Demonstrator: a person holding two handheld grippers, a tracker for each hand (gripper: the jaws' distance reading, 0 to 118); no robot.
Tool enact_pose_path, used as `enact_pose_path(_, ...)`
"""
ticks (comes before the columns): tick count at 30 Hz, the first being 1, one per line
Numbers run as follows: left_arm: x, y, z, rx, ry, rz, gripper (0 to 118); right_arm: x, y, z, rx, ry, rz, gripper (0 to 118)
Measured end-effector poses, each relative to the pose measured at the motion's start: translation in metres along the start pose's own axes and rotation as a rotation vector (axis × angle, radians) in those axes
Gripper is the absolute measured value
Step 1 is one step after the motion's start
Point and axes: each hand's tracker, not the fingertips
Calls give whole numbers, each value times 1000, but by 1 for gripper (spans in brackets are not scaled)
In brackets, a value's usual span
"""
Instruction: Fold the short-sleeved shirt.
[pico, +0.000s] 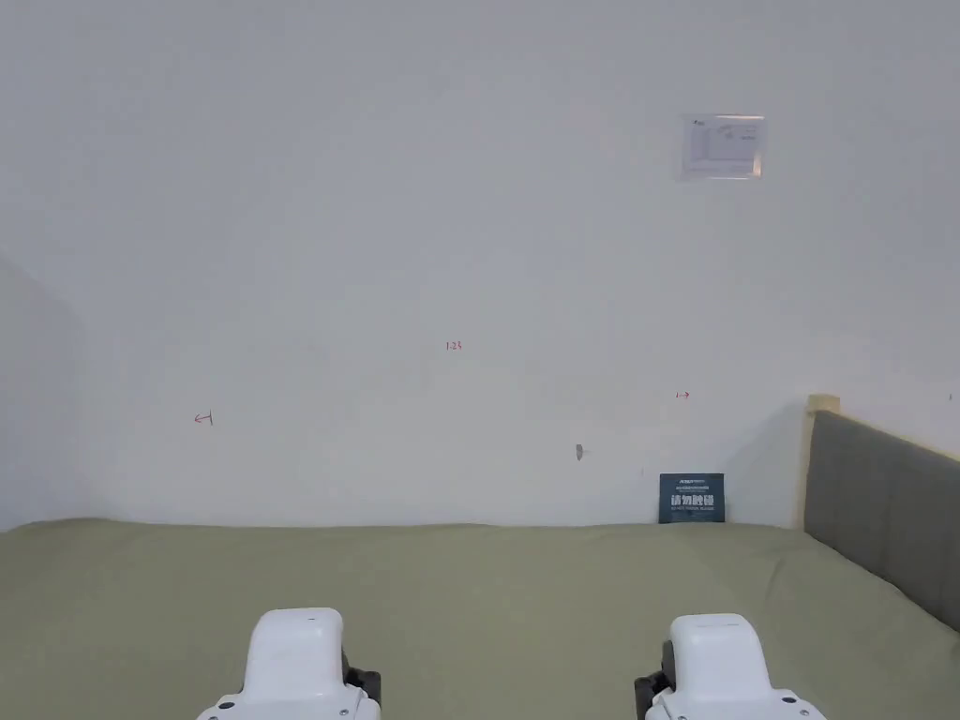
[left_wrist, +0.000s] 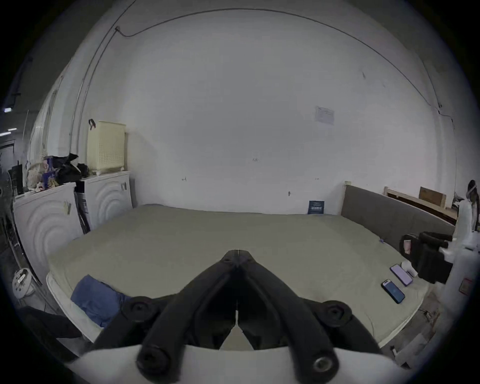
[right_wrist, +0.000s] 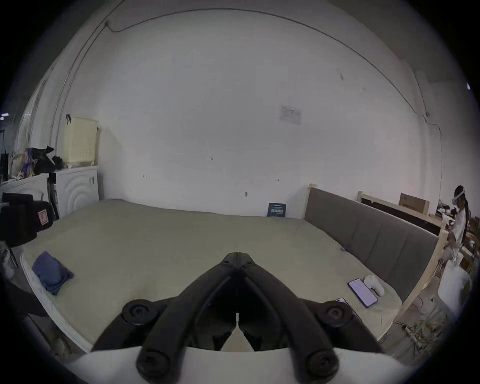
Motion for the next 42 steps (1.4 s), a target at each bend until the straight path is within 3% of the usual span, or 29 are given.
enact_pose_path(1,-4,2,1,-5,-41,2,0,2,1,-2,-6,3,-12,2)
enact_pose_path(2,-4,1,5,45,-74,25,10,3,1,-4,-14,-3,-21,8)
enact_pose_path(4,-3,1,14,134,-19,36,106,4,2,-6,-23,-25,-21,77)
enact_pose_path(5,-4,1,12,142,-9,33,118,4,2,-7,-29,-18,-19,85)
enact_pose_path(7,1,3,19,167,-33,31,118,8,-3,0,46,28,-20,85)
enact_pose_path(10,-1,1,9,125,-37,-1,118,8,-8,10,158,7,5,85)
enact_pose_path(13,-1,1,8,95,-37,3,118,11,-9,12,166,-12,39,85)
enact_pose_path(22,-9,2,2,67,-27,22,118,17,-2,19,143,-17,-52,85)
enact_pose_path(24,-11,3,1,68,-23,41,118,19,0,20,143,-6,-92,85)
enact_pose_path(29,-10,11,8,92,-31,36,118,26,15,21,141,36,-307,85)
enact_pose_path(31,-9,13,7,87,-23,35,118,30,20,18,135,37,-342,85)
enact_pose_path(34,-7,15,5,84,-17,16,118,29,22,9,136,8,-292,85)
enact_pose_path(37,-7,15,1,74,-25,4,118,29,24,3,51,75,-171,85)
enact_pose_path(42,-7,19,-6,66,-29,2,118,21,17,6,114,84,-159,85)
